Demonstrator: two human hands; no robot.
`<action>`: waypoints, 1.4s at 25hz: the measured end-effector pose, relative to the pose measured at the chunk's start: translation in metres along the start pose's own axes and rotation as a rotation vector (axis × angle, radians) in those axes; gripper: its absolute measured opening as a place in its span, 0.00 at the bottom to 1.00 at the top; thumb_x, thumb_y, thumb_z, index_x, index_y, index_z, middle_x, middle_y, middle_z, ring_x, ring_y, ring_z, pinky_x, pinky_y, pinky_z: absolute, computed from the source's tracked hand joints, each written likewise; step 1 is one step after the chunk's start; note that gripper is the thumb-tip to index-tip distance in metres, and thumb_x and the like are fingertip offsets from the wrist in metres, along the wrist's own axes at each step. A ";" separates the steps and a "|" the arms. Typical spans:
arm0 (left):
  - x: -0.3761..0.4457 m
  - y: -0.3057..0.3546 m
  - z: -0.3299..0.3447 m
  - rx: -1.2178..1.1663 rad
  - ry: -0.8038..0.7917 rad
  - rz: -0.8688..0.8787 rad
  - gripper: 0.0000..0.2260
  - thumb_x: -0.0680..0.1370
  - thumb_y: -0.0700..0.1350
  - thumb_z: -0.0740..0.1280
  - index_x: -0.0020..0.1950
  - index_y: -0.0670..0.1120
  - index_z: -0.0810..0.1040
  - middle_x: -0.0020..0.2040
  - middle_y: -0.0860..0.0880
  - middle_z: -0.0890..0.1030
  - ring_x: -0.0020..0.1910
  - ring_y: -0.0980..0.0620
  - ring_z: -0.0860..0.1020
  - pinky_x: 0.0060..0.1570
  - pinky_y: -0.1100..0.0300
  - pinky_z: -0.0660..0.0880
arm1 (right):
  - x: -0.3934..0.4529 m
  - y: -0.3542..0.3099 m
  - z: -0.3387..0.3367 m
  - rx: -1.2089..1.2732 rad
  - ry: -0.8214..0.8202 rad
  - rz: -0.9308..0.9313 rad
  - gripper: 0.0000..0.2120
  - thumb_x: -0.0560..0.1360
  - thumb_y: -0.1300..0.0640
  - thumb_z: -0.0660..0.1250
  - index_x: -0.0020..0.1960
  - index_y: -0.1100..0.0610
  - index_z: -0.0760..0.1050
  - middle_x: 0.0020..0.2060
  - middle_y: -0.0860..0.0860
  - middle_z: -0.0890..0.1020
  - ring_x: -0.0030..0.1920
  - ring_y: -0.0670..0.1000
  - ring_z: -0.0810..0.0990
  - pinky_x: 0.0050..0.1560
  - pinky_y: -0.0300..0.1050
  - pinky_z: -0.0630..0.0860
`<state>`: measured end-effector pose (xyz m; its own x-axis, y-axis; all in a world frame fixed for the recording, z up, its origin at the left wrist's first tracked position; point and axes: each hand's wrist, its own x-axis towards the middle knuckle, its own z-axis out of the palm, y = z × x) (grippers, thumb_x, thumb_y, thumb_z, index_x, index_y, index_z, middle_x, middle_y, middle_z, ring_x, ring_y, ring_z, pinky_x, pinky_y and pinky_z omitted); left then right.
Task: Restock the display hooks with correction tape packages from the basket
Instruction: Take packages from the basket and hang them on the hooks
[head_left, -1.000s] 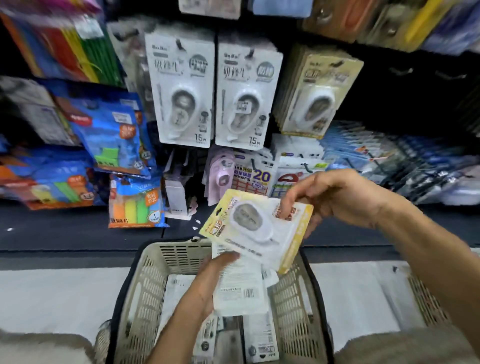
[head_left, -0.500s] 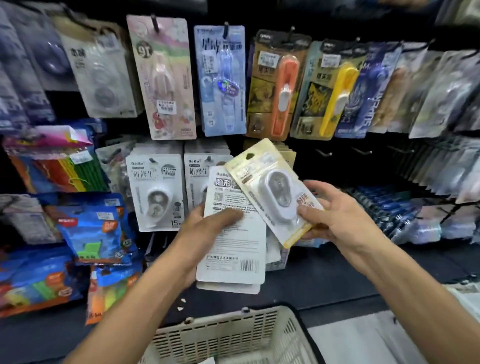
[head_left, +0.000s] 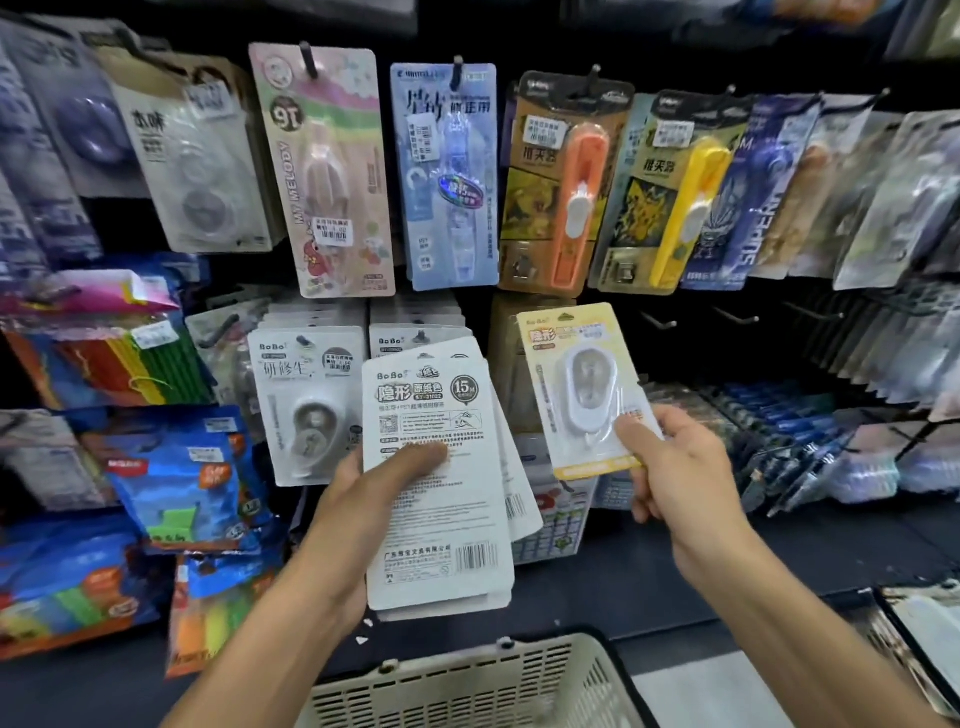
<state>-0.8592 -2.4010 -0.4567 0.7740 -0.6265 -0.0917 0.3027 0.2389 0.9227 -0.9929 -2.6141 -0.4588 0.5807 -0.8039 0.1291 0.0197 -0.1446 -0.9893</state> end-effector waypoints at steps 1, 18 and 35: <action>0.000 -0.001 0.000 0.002 0.012 0.012 0.21 0.62 0.47 0.76 0.55 0.49 0.82 0.47 0.45 0.88 0.42 0.45 0.88 0.33 0.53 0.83 | 0.001 0.001 0.001 -0.003 0.035 0.011 0.05 0.81 0.57 0.65 0.49 0.54 0.79 0.20 0.45 0.71 0.20 0.46 0.67 0.20 0.44 0.65; -0.010 -0.035 0.014 0.661 -0.217 0.367 0.35 0.67 0.56 0.75 0.72 0.69 0.68 0.76 0.63 0.68 0.76 0.61 0.66 0.74 0.49 0.68 | -0.051 0.014 0.063 0.313 -0.582 0.044 0.32 0.68 0.49 0.77 0.70 0.51 0.73 0.53 0.46 0.87 0.52 0.46 0.86 0.50 0.40 0.81; 0.008 -0.020 -0.003 -0.103 -0.012 0.073 0.23 0.61 0.50 0.80 0.55 0.50 0.86 0.56 0.44 0.86 0.52 0.44 0.86 0.54 0.46 0.82 | -0.034 0.002 0.039 0.466 -0.595 0.393 0.08 0.72 0.61 0.73 0.51 0.56 0.86 0.52 0.58 0.86 0.50 0.58 0.86 0.54 0.58 0.82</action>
<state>-0.8570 -2.4084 -0.4767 0.7896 -0.6133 -0.0206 0.3018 0.3590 0.8832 -0.9808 -2.5645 -0.4676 0.9440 -0.2895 -0.1581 -0.0160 0.4385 -0.8986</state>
